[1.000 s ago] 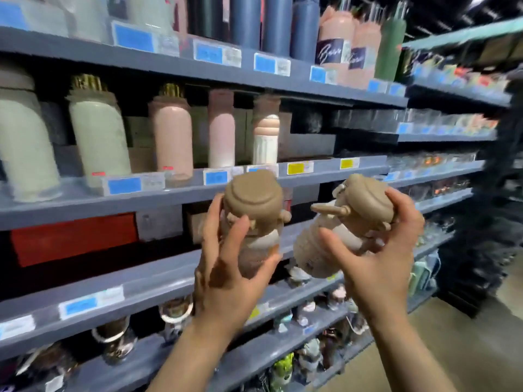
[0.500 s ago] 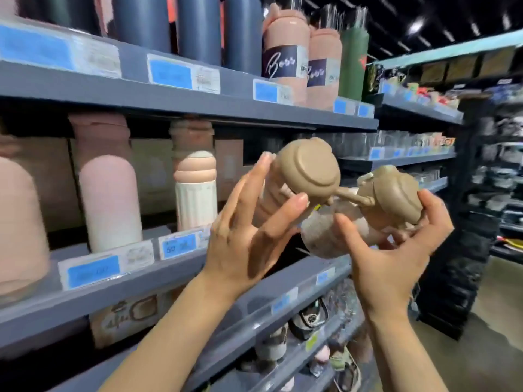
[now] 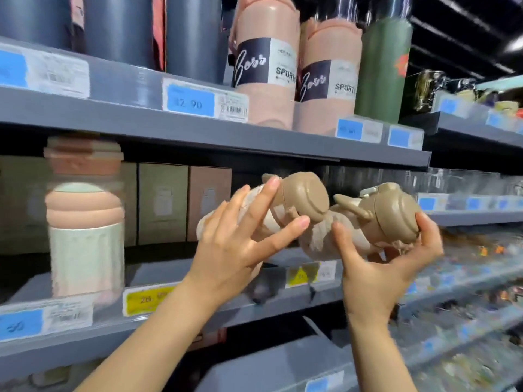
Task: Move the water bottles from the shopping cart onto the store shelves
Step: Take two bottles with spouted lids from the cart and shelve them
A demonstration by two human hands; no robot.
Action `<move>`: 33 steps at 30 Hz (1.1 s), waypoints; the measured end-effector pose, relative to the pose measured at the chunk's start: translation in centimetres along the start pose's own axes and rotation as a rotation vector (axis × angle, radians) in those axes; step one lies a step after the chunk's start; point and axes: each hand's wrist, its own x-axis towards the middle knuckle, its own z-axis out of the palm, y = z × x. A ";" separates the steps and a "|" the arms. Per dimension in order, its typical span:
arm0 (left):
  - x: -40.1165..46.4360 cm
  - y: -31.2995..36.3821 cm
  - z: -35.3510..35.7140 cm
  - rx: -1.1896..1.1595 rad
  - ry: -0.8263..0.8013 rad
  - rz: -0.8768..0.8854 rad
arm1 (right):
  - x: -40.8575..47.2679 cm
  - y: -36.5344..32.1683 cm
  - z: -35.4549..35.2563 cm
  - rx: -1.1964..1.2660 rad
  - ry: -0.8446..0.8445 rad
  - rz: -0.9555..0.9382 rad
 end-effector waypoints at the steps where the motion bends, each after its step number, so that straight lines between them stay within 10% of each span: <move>1: 0.0 0.0 0.4 0.019 -0.029 -0.031 | 0.3 0.8 0.5 0.011 -0.017 0.011; 10: -0.6 -0.2 0.4 0.164 -0.252 -0.337 | -0.7 5.0 4.8 -0.001 -0.332 0.247; 21: -0.8 -1.8 -2.1 0.275 -0.178 -0.707 | -1.8 3.5 8.2 -0.331 -0.777 0.060; 33: -1.6 -2.9 -1.5 0.264 -0.187 -0.842 | -3.6 3.9 8.9 -0.419 -0.755 0.024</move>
